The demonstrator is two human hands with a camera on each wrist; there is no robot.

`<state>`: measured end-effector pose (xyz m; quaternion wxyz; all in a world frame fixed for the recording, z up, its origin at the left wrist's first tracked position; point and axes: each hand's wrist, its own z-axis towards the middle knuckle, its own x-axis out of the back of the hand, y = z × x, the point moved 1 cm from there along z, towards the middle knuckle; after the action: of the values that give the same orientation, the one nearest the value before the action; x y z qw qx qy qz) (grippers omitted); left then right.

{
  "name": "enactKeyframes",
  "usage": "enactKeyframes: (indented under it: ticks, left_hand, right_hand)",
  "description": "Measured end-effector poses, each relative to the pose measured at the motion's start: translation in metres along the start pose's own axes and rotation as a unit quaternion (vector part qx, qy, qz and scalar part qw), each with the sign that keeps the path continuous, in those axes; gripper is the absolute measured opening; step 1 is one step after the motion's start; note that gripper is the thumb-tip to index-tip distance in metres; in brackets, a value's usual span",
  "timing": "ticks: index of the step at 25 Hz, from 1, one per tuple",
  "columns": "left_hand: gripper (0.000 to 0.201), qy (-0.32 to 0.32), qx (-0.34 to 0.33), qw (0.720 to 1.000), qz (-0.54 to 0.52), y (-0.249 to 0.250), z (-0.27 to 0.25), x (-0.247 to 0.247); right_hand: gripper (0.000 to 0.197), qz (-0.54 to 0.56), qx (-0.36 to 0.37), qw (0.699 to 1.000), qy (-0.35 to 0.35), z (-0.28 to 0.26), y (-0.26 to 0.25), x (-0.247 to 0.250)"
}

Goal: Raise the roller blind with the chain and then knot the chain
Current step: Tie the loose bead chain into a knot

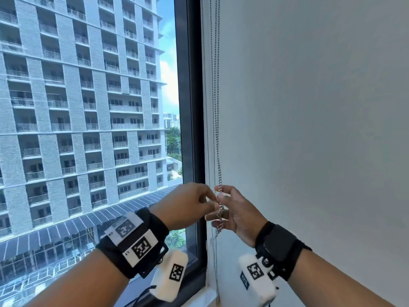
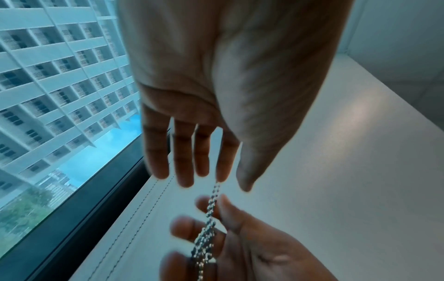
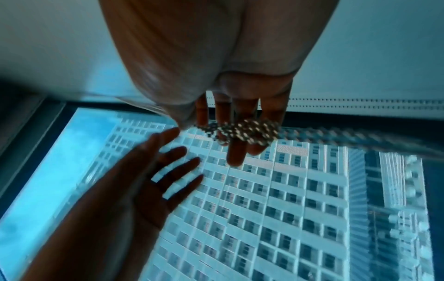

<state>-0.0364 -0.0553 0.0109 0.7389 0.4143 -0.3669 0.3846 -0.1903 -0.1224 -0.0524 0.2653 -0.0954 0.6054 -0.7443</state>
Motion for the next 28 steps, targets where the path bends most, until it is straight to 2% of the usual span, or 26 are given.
enactKeyframes:
  ticks: [2,4,5,6,8,9,12,14,17,18,20,22,24,25,26,28]
  left_hand:
    - [0.018,0.079,-0.045,0.996,0.012,0.003,0.004,0.003]
    - [0.015,0.140,-0.143,0.979,0.028,0.013,0.006,0.009]
    - [0.014,0.151,-0.203,0.966,0.060,0.020,0.006,0.011]
    - [0.012,0.151,-0.261,0.948,0.106,0.028,0.004,0.011]
    - [0.004,0.124,-0.356,0.905,0.196,0.037,-0.003,0.007]
    - [0.002,0.105,-0.380,0.891,0.224,0.037,-0.006,0.003]
    - [0.012,0.097,-0.381,0.878,0.272,0.025,-0.003,-0.009]
    - [0.019,0.100,-0.372,0.870,0.307,0.025,0.004,-0.016]
    - [0.041,0.120,-0.335,0.856,0.374,0.041,0.016,-0.031]
    - [0.045,0.121,-0.297,0.863,0.391,0.048,0.021,-0.032]
    - [0.056,0.145,-0.176,0.881,0.414,0.066,0.027,-0.022]
    - [0.066,0.202,-0.031,0.884,0.421,0.076,0.033,-0.003]
    - [0.073,0.226,0.095,0.890,0.384,0.080,0.035,0.021]
    - [0.077,0.238,0.134,0.892,0.361,0.078,0.035,0.032]
    - [0.079,0.245,0.156,0.894,0.340,0.075,0.035,0.041]
    - [0.080,0.251,0.158,0.906,0.302,0.071,0.033,0.051]
  right_hand:
    - [0.022,-0.093,0.016,0.996,-0.003,-0.004,0.008,-0.002]
    - [0.021,-0.183,0.012,0.983,-0.026,-0.008,0.013,-0.005]
    - [0.020,-0.231,0.019,0.972,-0.035,-0.011,0.010,-0.007]
    - [0.021,-0.304,0.039,0.951,-0.038,-0.012,0.006,-0.007]
    - [0.021,-0.473,0.118,0.872,-0.029,-0.012,-0.014,-0.008]
    - [0.018,-0.521,0.163,0.837,-0.022,-0.012,-0.028,-0.010]
    - [0.013,-0.532,0.230,0.815,0.011,-0.011,-0.076,-0.009]
    - [0.013,-0.578,0.254,0.775,0.017,-0.013,-0.104,-0.012]
    - [0.012,-0.626,0.281,0.728,-0.003,-0.018,-0.135,-0.022]
    - [0.013,-0.632,0.291,0.718,-0.012,-0.020,-0.142,-0.026]
    - [0.013,-0.638,0.321,0.700,-0.017,-0.025,-0.156,-0.034]
    - [0.012,-0.627,0.355,0.694,0.001,-0.030,-0.169,-0.040]
    - [0.012,-0.616,0.393,0.682,0.039,-0.034,-0.184,-0.043]
    - [0.013,-0.616,0.408,0.671,0.063,-0.037,-0.194,-0.044]
    - [0.014,-0.612,0.420,0.665,0.084,-0.038,-0.203,-0.044]
    - [0.014,-0.594,0.430,0.672,0.108,-0.040,-0.221,-0.044]
